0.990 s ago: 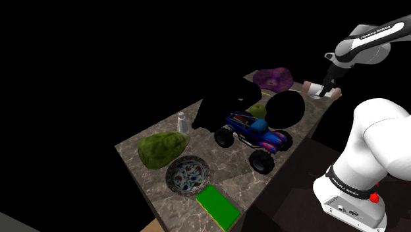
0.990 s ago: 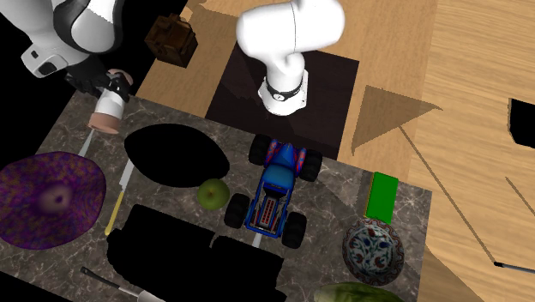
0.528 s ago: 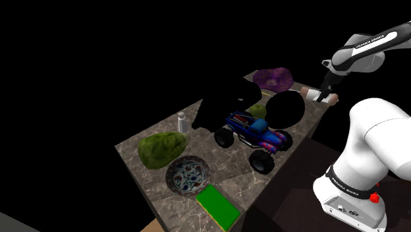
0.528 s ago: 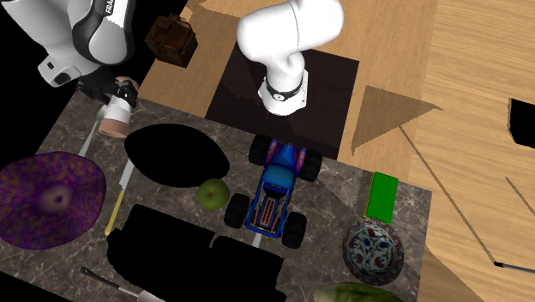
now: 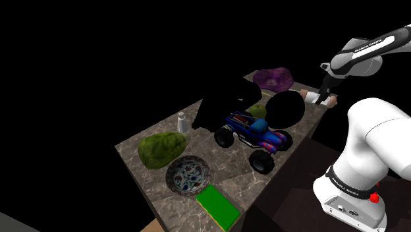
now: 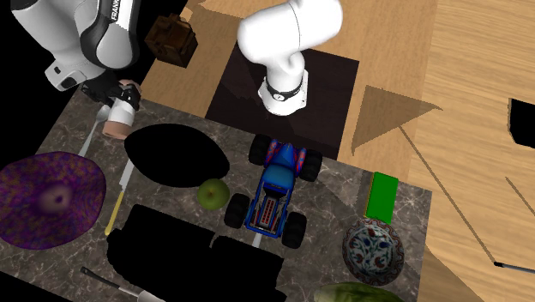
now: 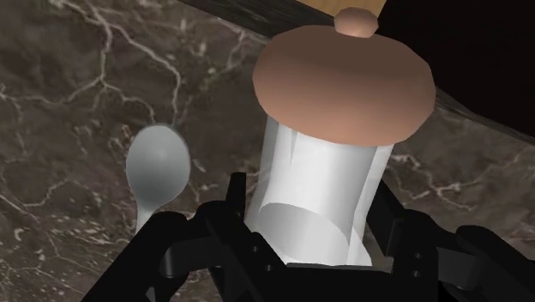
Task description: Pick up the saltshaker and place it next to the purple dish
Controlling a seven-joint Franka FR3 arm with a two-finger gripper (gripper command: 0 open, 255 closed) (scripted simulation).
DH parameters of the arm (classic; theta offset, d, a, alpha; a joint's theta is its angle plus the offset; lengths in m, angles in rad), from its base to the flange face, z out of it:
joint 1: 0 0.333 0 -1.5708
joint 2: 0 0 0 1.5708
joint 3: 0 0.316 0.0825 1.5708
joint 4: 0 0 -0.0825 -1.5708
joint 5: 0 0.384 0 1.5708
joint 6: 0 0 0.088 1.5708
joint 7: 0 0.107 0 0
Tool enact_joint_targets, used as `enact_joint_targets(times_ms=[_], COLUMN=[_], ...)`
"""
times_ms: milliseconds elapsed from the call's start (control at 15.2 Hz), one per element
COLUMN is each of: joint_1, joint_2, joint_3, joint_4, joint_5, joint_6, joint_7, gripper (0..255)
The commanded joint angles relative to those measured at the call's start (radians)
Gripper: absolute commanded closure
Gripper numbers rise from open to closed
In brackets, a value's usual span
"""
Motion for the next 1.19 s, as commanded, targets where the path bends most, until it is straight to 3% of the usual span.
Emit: enact_joint_targets(times_ms=[0,66,396,660,1122], joint_1=[0.000,0.000,0.000,-0.210,-0.210], joint_2=[0.000,0.000,0.000,0.032,0.027], joint_3=[0.000,0.000,0.000,0.231,0.231], joint_4=[0.000,0.000,0.000,0.012,0.013], joint_5=[0.000,0.000,0.000,0.086,0.080], joint_6=[0.000,0.000,0.000,-0.108,-0.110], joint_7=[0.000,0.000,0.000,-0.056,-0.052], gripper=[255,0,0,0,0])
